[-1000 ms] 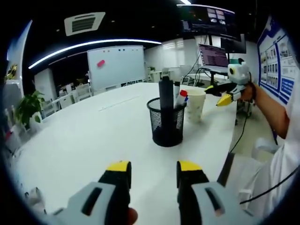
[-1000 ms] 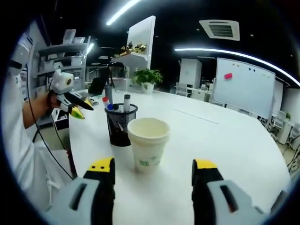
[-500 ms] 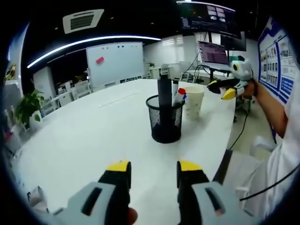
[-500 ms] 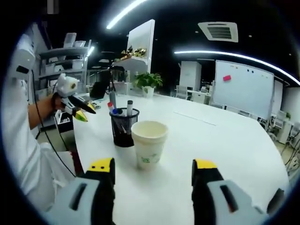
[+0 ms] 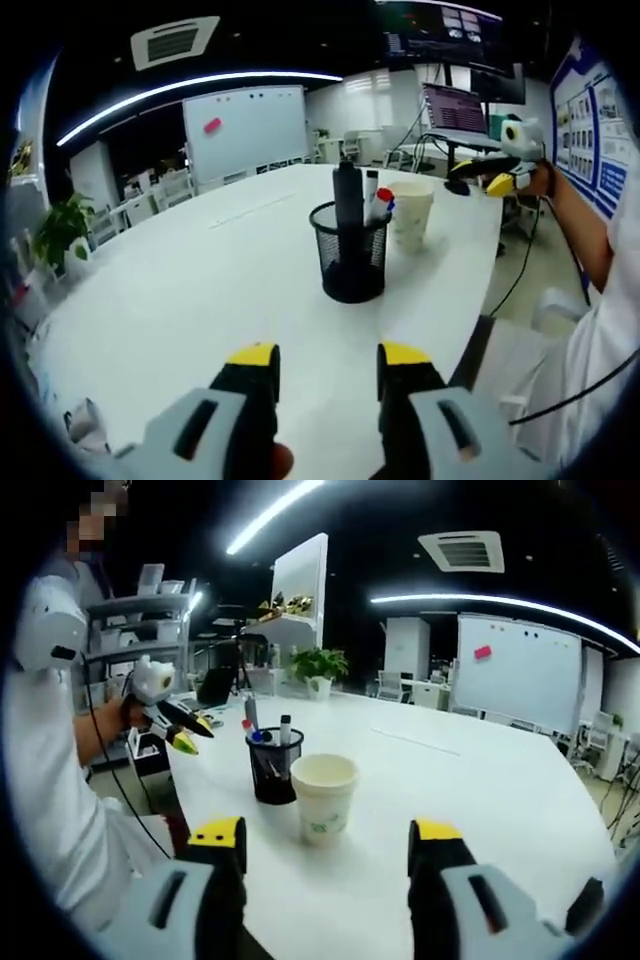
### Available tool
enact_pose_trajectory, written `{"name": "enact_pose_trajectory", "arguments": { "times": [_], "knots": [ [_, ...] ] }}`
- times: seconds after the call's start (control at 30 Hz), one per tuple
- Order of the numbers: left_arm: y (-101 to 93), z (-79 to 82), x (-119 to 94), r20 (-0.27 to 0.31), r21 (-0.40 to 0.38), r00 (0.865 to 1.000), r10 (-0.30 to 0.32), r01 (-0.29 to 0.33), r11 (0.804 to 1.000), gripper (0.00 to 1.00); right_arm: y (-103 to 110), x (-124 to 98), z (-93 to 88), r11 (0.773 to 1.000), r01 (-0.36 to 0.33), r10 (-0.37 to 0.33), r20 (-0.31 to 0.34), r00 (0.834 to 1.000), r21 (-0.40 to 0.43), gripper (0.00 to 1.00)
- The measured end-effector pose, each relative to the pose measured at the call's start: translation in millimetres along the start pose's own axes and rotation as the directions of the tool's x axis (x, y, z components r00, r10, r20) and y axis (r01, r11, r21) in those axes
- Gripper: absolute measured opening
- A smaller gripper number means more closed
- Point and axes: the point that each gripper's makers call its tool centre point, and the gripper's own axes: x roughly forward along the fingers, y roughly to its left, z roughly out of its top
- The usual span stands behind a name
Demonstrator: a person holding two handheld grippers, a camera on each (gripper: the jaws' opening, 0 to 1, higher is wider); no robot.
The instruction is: Place the scattered laser pointers and whiteboard markers into the pen holder and stack the scattered paper cups together
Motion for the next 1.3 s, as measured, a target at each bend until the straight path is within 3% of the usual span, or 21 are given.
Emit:
{"name": "enact_pose_trajectory", "arguments": {
  "times": [1.3],
  "knots": [
    [-3.1, 9.3, -25, -0.020, 0.031, 1.000, 0.017, -0.016, 0.999, 0.39, 7, -8, -10.8, 0.998, 0.010, -0.018, -0.121, 0.993, -0.062, 0.63]
  ]
}}
